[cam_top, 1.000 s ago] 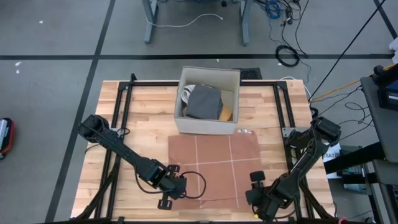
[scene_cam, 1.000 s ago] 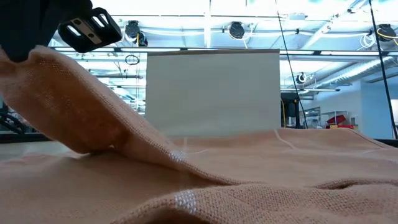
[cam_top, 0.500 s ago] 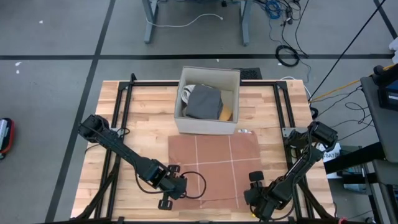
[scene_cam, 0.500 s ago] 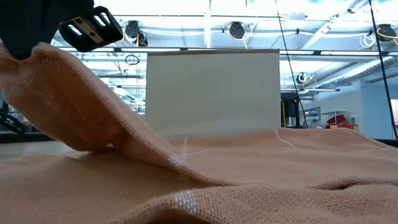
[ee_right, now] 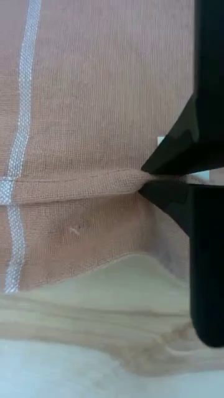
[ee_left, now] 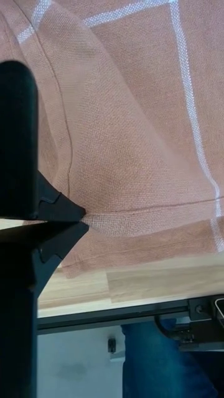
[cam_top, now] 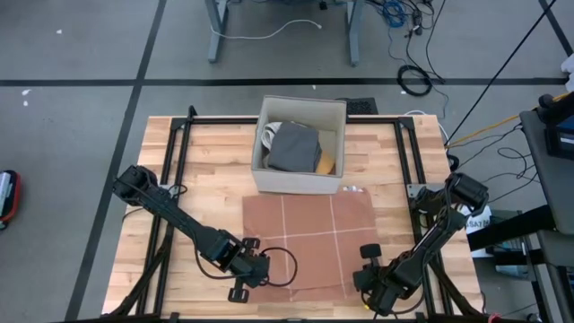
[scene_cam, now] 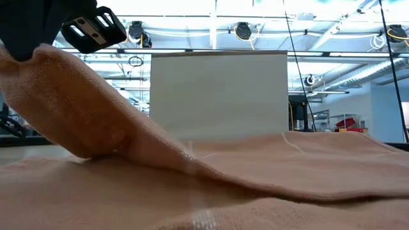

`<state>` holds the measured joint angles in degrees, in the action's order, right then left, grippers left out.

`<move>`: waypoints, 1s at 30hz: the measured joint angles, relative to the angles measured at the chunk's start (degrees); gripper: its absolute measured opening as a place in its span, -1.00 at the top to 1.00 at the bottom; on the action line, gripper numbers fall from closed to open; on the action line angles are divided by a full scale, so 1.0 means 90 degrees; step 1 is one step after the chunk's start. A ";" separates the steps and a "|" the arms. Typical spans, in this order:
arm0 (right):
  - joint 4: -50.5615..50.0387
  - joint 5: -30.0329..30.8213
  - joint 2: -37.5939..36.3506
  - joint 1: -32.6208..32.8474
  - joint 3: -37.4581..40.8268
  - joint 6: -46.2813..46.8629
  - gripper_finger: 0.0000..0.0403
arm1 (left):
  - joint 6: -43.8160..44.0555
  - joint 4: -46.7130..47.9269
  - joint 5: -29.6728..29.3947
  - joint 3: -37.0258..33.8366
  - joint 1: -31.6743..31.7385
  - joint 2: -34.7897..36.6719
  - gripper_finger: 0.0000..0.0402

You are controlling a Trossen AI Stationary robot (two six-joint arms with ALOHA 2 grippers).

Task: Fold towel
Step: Fold the brown towel with white checkered lines

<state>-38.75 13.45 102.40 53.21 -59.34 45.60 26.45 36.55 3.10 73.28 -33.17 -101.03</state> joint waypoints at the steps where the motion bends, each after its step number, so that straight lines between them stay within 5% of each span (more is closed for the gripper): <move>1: 0.0008 -0.0019 -0.0026 0.0000 -0.0001 -0.0002 0.96 | 0.0001 0.0000 0.0000 0.0000 0.0002 0.0000 1.00; 5: 0.0026 -0.0187 -0.0045 0.0008 -0.0001 -0.0130 0.94 | -0.0001 0.0000 0.0000 0.0000 0.0002 0.0000 1.00; 13: -0.0039 -0.0129 -0.0045 -0.0002 -0.0001 -0.0111 0.50 | -0.0003 0.0000 0.0000 0.0000 0.0002 0.0000 1.00; 30: 0.0009 -0.0199 -0.0079 -0.0002 -0.0008 -0.0097 0.59 | -0.0006 0.0000 -0.0002 0.0000 0.0002 0.0000 1.00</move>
<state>-38.68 11.66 101.69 53.19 -59.42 44.73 26.39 36.56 3.08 73.28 -33.15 -101.03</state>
